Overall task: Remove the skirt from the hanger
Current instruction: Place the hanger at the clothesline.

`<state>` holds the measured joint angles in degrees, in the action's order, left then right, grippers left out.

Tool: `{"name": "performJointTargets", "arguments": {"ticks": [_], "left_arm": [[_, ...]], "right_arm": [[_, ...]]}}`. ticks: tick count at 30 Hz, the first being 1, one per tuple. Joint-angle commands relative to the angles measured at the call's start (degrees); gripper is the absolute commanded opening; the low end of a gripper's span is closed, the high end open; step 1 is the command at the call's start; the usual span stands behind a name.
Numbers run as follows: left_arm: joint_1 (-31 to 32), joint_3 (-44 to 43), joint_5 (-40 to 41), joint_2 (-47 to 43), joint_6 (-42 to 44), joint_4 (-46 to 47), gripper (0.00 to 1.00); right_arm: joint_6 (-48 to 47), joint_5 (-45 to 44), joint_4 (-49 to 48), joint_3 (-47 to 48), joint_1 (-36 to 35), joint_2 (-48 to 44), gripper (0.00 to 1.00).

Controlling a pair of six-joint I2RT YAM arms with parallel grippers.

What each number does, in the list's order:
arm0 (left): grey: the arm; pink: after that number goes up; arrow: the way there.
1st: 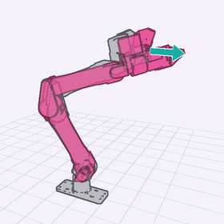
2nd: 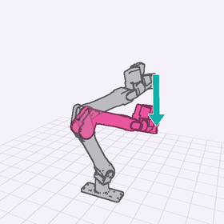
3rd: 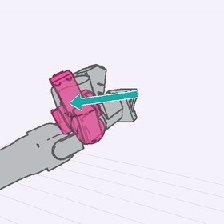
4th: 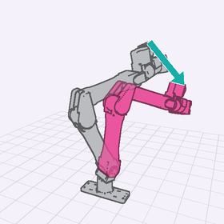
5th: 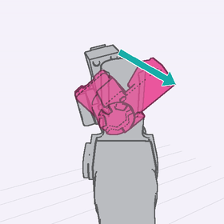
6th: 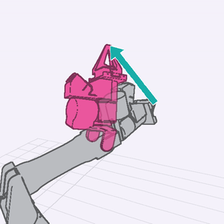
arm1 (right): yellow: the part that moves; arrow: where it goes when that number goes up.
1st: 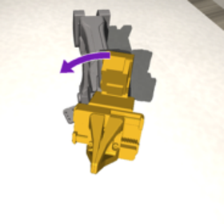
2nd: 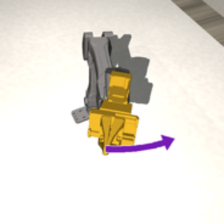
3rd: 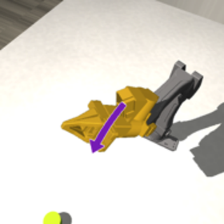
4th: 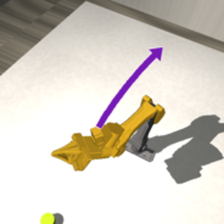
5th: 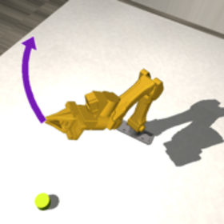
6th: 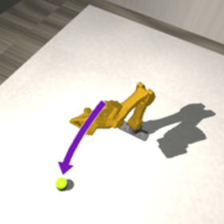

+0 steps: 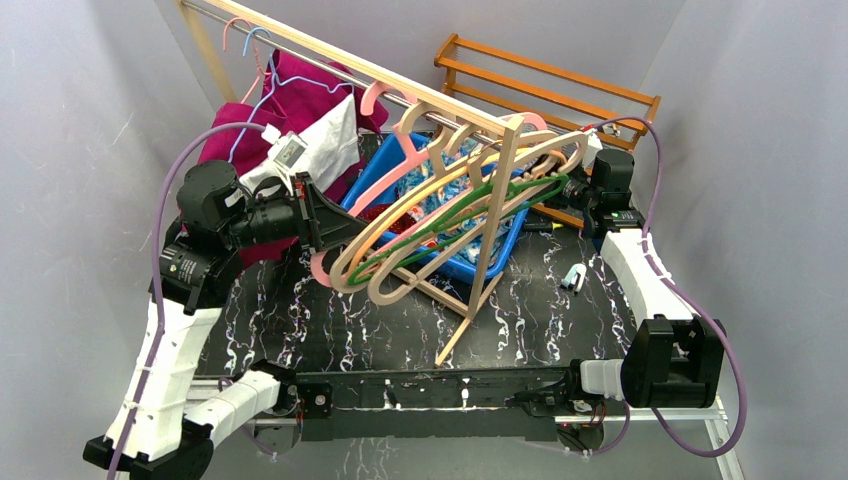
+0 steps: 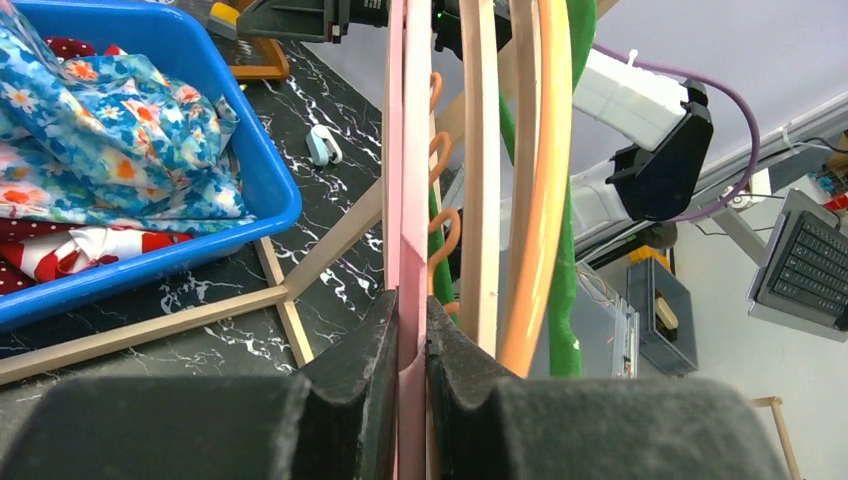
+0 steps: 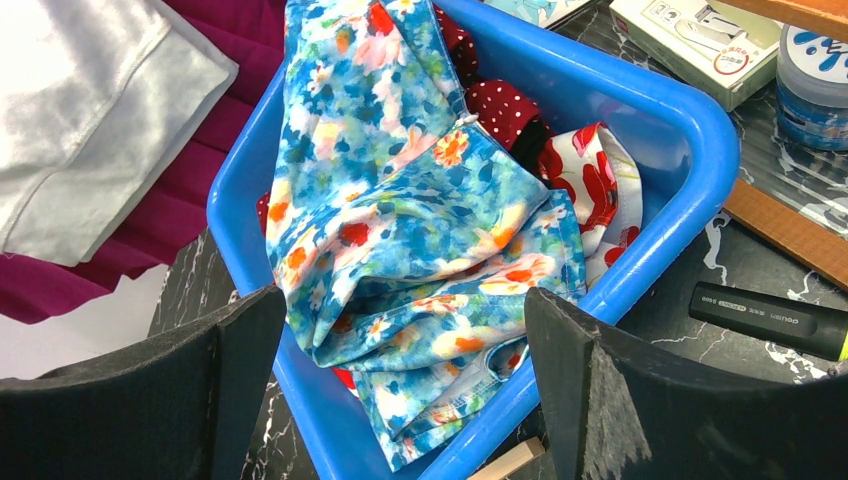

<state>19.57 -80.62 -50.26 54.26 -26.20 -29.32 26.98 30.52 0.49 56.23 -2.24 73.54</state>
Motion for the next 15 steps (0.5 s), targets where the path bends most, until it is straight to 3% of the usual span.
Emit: {"name": "performJointTargets", "arguments": {"ticks": [1, 5, 7, 15], "left_arm": [[-0.13, 0.21, 0.23, -1.84, 1.76, 0.86, 0.18], [-0.14, -3.13, 13.91, -3.32, 4.44, -6.63, 0.54], [-0.12, -5.97, 20.98, -2.70, 5.04, -11.46, 0.65], [-0.13, -16.64, 42.48, 2.14, 6.02, -23.83, 0.75]], "right_arm": [[-0.79, -0.23, -0.80, 1.86, 0.30, -1.07, 0.97], [-0.88, -0.29, -0.75, 1.91, 0.26, -1.43, 0.98], [-0.97, -0.06, -0.96, 1.68, 0.31, -1.54, 0.98], [-2.36, 0.65, -1.10, 0.29, 0.31, -3.41, 0.98]]}}
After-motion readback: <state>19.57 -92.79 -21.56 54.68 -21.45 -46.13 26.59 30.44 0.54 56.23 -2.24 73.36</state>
